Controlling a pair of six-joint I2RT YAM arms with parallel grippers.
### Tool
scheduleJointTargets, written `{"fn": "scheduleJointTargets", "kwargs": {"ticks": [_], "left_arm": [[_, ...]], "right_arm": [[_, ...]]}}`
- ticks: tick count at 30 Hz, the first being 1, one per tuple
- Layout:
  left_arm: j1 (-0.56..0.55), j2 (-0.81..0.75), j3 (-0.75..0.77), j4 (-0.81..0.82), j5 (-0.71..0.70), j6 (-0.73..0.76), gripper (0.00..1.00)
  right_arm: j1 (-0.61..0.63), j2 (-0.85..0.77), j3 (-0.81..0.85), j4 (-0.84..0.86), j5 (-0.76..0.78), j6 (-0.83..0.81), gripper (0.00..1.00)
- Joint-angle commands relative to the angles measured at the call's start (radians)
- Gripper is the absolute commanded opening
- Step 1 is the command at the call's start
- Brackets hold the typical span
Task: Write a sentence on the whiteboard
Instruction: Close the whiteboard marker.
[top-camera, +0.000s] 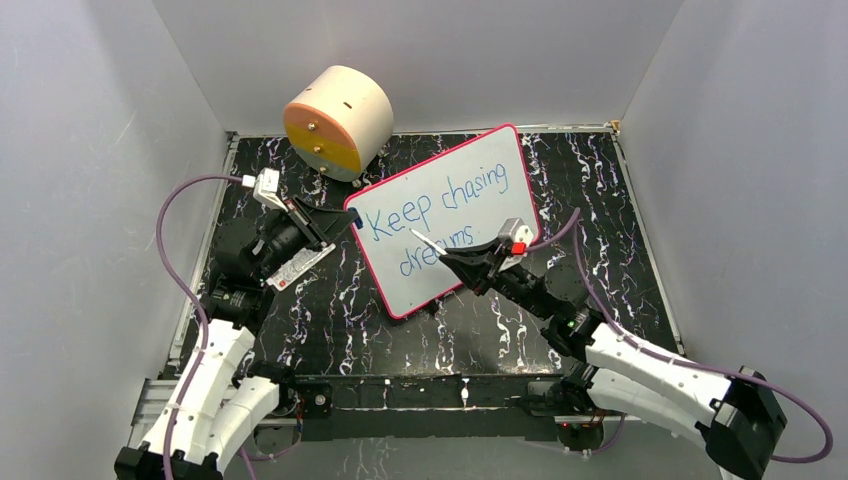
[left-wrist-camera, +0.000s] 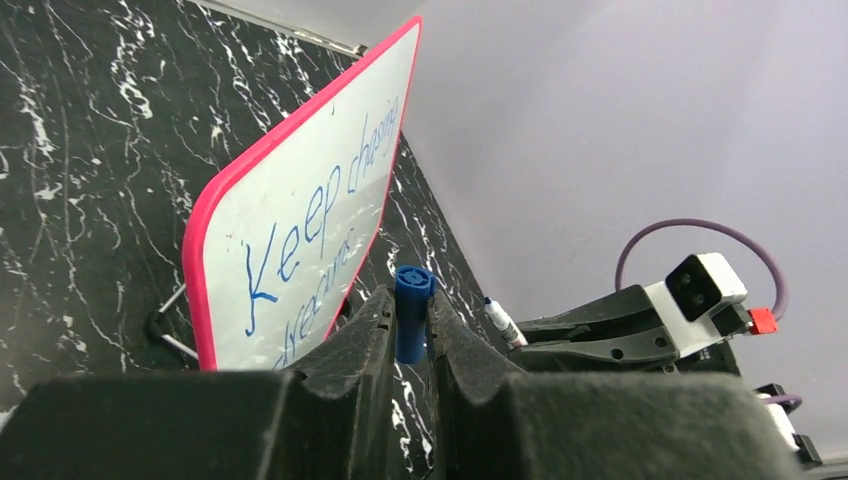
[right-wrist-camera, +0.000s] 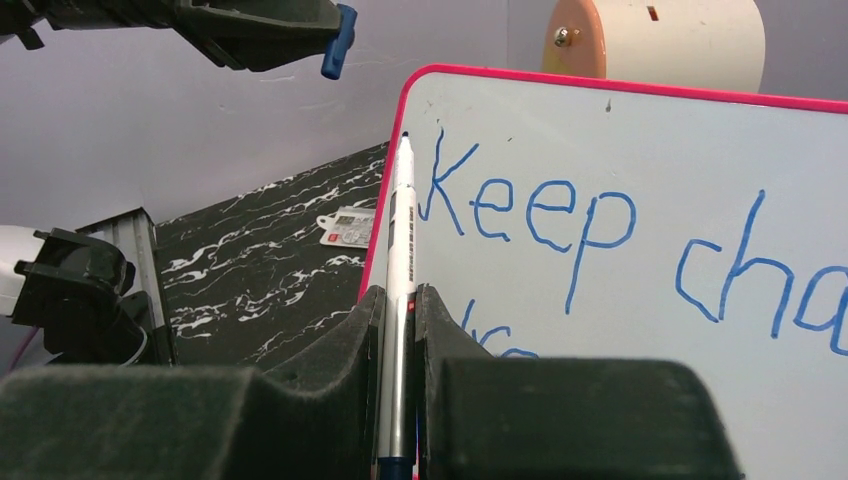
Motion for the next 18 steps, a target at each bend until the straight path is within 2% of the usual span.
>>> {"fn": "scheduleJointTargets", "kwargs": {"ticks": [1, 7, 13, 18], "left_arm": [[-0.019, 0.03, -0.025, 0.126, 0.03, -0.095, 0.0], [-0.097, 0.077, -0.029, 0.152, -0.038, -0.137, 0.0], [-0.133, 0.077, -0.045, 0.155, -0.113, -0.167, 0.0], [-0.152, 0.089, -0.07, 0.193, -0.123, -0.198, 0.0]], "right_arm": [[0.035, 0.048, -0.022, 0.237, 0.04, -0.037, 0.0], [0.095, 0.145, -0.04, 0.363, 0.088, -0.077, 0.0], [0.137, 0.225, -0.04, 0.448, 0.159, -0.101, 0.0], [0.159, 0.273, -0.027, 0.489, 0.169, -0.118, 0.0]]}}
